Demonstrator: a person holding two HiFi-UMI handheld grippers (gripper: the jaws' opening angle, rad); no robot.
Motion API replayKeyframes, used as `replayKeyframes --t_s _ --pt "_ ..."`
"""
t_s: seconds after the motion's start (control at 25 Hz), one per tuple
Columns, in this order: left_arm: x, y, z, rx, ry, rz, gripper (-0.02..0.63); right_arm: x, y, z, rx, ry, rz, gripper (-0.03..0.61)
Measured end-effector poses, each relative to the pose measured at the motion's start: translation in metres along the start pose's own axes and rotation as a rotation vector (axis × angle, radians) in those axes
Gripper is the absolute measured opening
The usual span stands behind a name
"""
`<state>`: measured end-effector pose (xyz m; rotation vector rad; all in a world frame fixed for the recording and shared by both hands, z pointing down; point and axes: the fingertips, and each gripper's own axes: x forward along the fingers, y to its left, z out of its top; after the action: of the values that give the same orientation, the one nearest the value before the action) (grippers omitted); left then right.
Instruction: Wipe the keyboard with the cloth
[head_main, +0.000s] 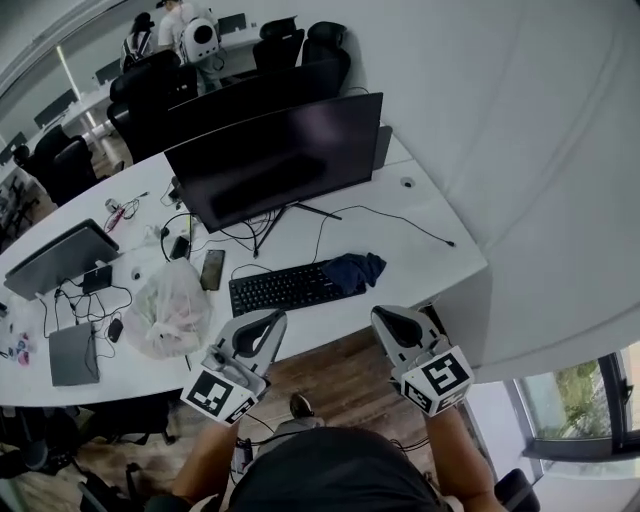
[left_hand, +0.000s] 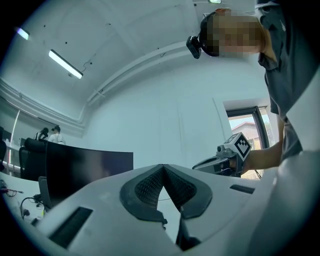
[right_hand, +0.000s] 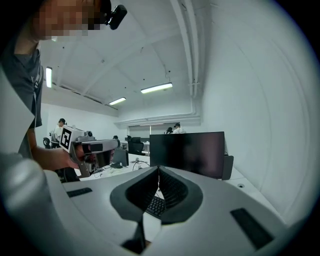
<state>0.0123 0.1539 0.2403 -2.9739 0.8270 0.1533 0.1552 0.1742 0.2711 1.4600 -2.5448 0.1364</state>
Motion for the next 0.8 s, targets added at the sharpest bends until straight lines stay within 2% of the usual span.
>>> replayKeyframes --t_s 0.2,0.36,0.6,0.8 --pt "0.012 0.027 -0.006 -0.001 -0.023 -0.061 0.005 0.034 -0.007 0.003 -0.009 0.013 -0.040 0.008" --pt "0.022 0.041 -0.020 -0.018 -0.008 -0.089 0.005 0.057 -0.013 -0.002 -0.002 0.043 -0.043 0.009" --pt "0.039 0.060 -0.042 -0.094 0.032 -0.068 0.005 0.090 -0.042 -0.021 0.020 0.088 -0.020 0.009" --pt "0.057 0.079 -0.067 -0.134 0.083 0.000 0.005 0.128 -0.082 -0.070 0.051 0.165 0.032 0.009"
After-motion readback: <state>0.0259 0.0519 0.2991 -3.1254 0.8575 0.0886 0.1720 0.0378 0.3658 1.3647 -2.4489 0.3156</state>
